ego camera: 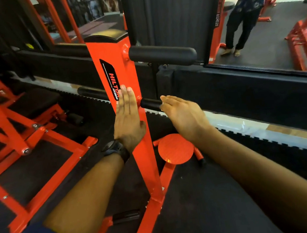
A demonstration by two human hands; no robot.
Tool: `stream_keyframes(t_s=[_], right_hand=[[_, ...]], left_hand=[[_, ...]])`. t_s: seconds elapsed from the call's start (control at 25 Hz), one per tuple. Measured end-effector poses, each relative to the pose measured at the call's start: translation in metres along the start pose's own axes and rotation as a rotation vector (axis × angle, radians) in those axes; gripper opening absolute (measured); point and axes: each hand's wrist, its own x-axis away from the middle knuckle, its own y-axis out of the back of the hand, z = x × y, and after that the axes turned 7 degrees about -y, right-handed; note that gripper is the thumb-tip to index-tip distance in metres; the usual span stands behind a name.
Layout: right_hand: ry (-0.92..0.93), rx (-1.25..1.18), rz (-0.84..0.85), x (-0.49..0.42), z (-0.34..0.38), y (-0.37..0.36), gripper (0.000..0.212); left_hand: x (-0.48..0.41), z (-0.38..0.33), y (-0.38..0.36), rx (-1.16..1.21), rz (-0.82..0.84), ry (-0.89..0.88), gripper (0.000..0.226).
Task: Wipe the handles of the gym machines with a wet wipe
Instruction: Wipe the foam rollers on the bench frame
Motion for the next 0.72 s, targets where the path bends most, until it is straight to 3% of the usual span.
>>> stream_keyframes(t_s=[0.12, 0.2, 0.28, 0.44, 0.56, 0.72], right_hand=[[-0.042, 0.016, -0.168, 0.012, -0.019, -0.006, 0.026], [-0.057, 0.03, -0.1, -0.001, -0.002, -0.008, 0.023], [0.022, 0.076, -0.112, -0.01, 0.009, -0.012, 0.028], [0.121, 0.073, -0.333, 0.008, -0.016, -0.026, 0.04], [0.129, 0.117, -0.299, 0.004, 0.004, -0.032, 0.041], [0.207, 0.26, -0.409, 0.007, -0.001, -0.046, 0.044]], left_hand=[[-0.001, 0.0, 0.004, -0.003, 0.022, 0.013, 0.107], [-0.001, -0.004, 0.005, 0.0, 0.013, 0.015, 0.106], [0.0, -0.006, 0.003, 0.004, 0.011, 0.019, 0.105], [0.0, 0.003, 0.004, -0.022, 0.041, -0.006, 0.11], [-0.001, 0.004, 0.003, 0.001, 0.027, -0.028, 0.11], [0.0, 0.009, 0.002, 0.019, -0.002, -0.079, 0.094]])
